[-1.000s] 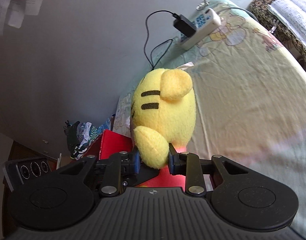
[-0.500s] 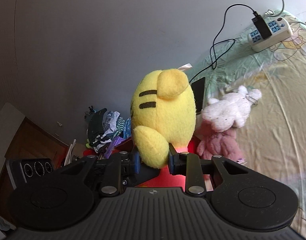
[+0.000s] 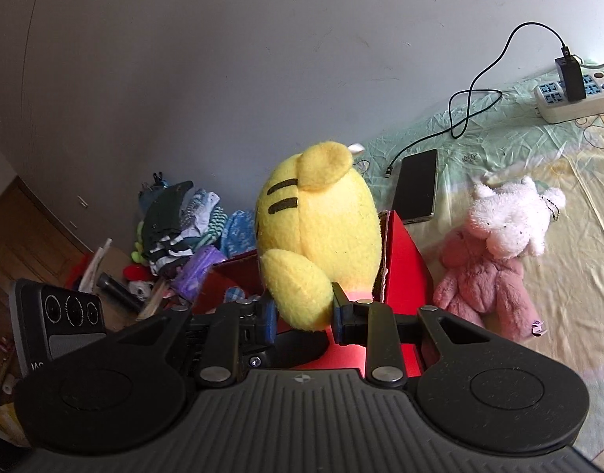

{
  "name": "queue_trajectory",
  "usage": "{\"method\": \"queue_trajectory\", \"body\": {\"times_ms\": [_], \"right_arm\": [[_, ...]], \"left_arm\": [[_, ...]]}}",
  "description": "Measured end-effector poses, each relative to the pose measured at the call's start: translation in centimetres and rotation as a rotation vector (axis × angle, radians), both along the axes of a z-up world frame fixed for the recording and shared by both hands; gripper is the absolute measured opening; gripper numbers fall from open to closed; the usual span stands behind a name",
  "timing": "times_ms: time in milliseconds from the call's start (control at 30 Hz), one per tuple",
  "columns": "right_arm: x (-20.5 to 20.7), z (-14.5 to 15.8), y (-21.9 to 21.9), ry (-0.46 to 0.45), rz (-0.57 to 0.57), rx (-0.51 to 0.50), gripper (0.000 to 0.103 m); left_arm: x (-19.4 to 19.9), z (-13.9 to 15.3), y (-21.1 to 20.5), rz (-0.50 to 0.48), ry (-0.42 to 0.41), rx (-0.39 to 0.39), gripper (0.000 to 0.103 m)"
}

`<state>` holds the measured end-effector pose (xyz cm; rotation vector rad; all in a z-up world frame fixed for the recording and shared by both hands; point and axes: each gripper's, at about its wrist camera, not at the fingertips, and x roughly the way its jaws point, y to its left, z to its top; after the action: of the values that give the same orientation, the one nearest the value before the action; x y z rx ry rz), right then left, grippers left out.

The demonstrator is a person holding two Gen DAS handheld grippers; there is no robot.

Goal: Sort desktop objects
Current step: 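Lift the yellow tiger plush with the right gripper over the red box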

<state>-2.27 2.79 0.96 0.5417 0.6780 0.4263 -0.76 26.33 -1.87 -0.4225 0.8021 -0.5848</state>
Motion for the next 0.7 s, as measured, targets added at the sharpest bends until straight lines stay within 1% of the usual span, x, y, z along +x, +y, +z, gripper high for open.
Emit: {"method": "queue_trajectory", "body": {"times_ms": [67, 200, 300, 400, 467, 600, 700], "right_arm": [[0.2, -0.4, 0.7, 0.005, -0.014, -0.009, 0.028], [0.5, -0.7, 2.3, 0.02, -0.044, -0.04, 0.027], [1.1, -1.4, 3.6, 0.052, -0.066, -0.082, 0.027], [1.4, -2.2, 4.4, 0.069, -0.101, -0.086, 0.026], [1.7, -2.6, 5.0, 0.097, -0.113, -0.116, 0.026], [2.1, -2.9, 6.1, 0.118, -0.133, -0.181, 0.026], [2.4, -3.6, 6.1, 0.142, -0.156, -0.185, 0.026]], "left_arm": [[0.3, -0.5, 0.8, -0.011, 0.005, -0.017, 0.07], [1.0, -1.2, 2.0, -0.032, 0.0, -0.024, 0.069], [1.5, -2.0, 2.5, -0.043, 0.009, 0.0, 0.068], [1.9, -2.7, 3.1, -0.047, 0.017, 0.007, 0.067], [2.4, -3.3, 3.3, -0.058, 0.031, 0.021, 0.067], [3.1, -4.5, 3.6, -0.072, 0.06, 0.018, 0.067], [3.6, -4.9, 3.5, -0.081, 0.073, 0.021, 0.067]]}}
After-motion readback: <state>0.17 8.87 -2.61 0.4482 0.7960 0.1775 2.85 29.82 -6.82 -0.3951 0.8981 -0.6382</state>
